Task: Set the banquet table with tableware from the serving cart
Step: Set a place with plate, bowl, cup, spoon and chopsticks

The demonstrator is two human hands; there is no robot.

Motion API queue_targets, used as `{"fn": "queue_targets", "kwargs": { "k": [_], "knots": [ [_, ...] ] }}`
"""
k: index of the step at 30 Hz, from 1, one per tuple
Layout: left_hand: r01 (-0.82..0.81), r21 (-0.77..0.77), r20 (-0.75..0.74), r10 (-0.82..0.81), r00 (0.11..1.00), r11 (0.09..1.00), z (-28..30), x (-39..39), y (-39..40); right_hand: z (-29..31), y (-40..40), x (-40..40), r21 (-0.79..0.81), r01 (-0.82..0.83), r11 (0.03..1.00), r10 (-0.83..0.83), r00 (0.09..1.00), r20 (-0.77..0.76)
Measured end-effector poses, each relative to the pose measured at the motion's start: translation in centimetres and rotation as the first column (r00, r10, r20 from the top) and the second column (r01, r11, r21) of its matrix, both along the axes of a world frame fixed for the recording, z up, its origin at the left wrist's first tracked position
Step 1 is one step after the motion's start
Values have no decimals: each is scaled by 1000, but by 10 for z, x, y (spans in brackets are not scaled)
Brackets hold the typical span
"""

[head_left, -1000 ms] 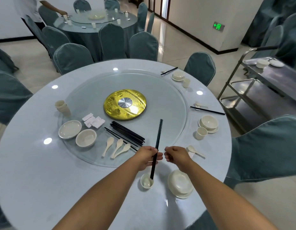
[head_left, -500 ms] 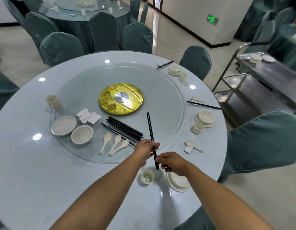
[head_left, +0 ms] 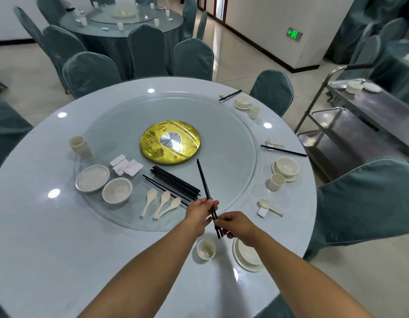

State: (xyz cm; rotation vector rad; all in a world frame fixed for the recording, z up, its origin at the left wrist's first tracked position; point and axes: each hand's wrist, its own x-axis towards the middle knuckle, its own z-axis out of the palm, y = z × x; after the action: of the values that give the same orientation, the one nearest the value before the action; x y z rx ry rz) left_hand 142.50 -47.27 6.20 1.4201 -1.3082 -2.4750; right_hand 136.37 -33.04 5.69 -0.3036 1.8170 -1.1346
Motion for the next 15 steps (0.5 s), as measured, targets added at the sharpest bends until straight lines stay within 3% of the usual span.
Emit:
{"fn": "queue_targets", "kwargs": {
  "k": [8,15],
  "knots": [
    [-17,-20,14,17,1000,1000,4,-18,15,10,12,-19,69,-18,997,27,990,-140],
    [-98,-23,22,98,995,995,6,-34,34,8,23,-28,272,-48,961,180,854,-488]
  ]
}}
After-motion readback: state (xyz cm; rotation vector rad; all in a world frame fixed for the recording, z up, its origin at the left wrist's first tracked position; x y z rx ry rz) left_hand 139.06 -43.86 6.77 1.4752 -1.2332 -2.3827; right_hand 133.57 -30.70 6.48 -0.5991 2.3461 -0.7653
